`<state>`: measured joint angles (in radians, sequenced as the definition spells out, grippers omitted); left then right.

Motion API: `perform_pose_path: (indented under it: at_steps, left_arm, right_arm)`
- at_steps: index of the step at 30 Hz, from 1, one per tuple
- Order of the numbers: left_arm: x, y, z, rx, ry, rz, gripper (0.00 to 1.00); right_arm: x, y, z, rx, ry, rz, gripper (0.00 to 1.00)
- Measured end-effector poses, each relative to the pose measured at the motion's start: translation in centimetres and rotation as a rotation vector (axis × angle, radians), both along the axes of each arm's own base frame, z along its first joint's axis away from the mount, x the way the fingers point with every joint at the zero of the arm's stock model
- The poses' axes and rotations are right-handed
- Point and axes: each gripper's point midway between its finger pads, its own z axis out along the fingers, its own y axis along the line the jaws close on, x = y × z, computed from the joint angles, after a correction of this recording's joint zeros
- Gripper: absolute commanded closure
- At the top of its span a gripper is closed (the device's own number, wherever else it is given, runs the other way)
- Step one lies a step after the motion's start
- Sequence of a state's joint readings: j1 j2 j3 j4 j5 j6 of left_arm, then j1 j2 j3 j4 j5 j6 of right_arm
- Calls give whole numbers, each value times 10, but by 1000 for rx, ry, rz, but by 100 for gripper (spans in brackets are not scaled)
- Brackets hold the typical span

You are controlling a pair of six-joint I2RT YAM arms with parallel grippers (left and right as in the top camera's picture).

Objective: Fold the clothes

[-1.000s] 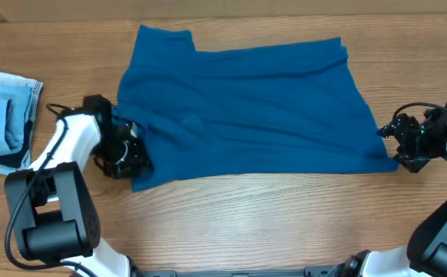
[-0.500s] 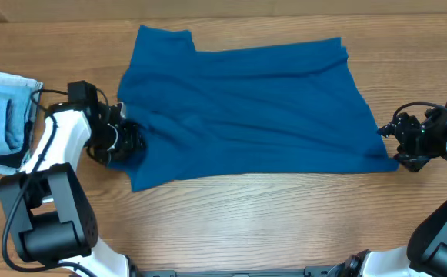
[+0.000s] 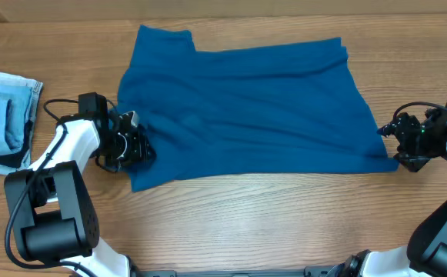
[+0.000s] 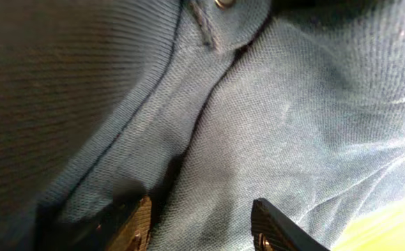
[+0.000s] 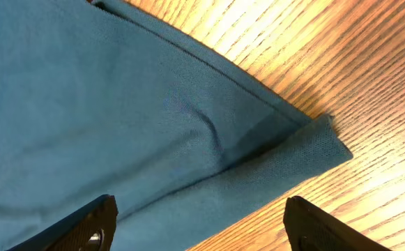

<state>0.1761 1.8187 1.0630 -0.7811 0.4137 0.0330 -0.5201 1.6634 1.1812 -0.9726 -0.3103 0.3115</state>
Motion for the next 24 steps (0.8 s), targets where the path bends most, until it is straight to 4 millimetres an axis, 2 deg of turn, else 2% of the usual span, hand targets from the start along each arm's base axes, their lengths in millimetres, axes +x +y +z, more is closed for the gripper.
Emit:
perform_pose_path:
  at_steps: [4,6,8,10,15,20,24]
  left_arm:
    - [-5,-9,-1,-17,9,-26,58]
    - [-6,-14,-2,-23,9,-43,70]
    - [-7,-17,-2,-25,5,-64,87]
    - [-7,-17,-2,-26,7,-65,96]
    - [-20,-8,-5,18,63,-62,96]
    - [-31,20,-9,83,117,-2,96]
    - [-32,43,-10,96,123,65,96]
  right_arm:
    - [0,0,0,0,0,-1,20]
    - [0,0,0,1,0,-1,20]
    - [0,0,0,1,0,-2,20]
    - [0,0,0,2,1,-2,20]
    - [-1,1,0,4,5,-2,20]
    - [-1,0,0,-5,-3,22,25]
    - [-1,1,0,-14,-6,51,20]
